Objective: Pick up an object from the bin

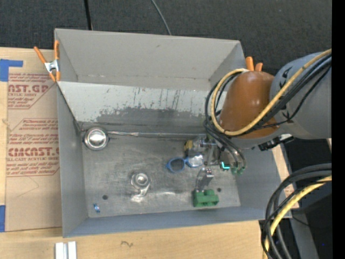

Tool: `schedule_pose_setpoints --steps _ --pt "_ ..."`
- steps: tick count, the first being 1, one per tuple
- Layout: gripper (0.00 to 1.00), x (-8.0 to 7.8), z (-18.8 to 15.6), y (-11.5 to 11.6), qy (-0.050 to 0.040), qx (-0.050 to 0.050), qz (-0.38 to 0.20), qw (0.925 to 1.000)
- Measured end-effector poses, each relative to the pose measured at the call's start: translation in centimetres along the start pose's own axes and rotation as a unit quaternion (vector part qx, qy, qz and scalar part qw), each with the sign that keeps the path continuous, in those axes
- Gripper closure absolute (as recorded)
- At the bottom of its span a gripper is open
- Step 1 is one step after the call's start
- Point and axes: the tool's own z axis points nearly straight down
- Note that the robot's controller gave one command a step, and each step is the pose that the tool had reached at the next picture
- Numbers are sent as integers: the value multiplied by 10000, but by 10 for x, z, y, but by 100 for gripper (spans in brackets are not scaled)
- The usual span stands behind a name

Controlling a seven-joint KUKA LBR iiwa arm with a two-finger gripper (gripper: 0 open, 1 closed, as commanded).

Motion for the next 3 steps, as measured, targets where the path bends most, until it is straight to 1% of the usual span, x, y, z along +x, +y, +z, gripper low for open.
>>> schedule_pose_setpoints --steps 1,2,3 --pt "0 -44 58 -8 -36 3 -540 9985" --pt "100 -44 56 -8 -41 2 -534 9986" --pt "100 -29 -115 -36 -75 24 -2476 9688"
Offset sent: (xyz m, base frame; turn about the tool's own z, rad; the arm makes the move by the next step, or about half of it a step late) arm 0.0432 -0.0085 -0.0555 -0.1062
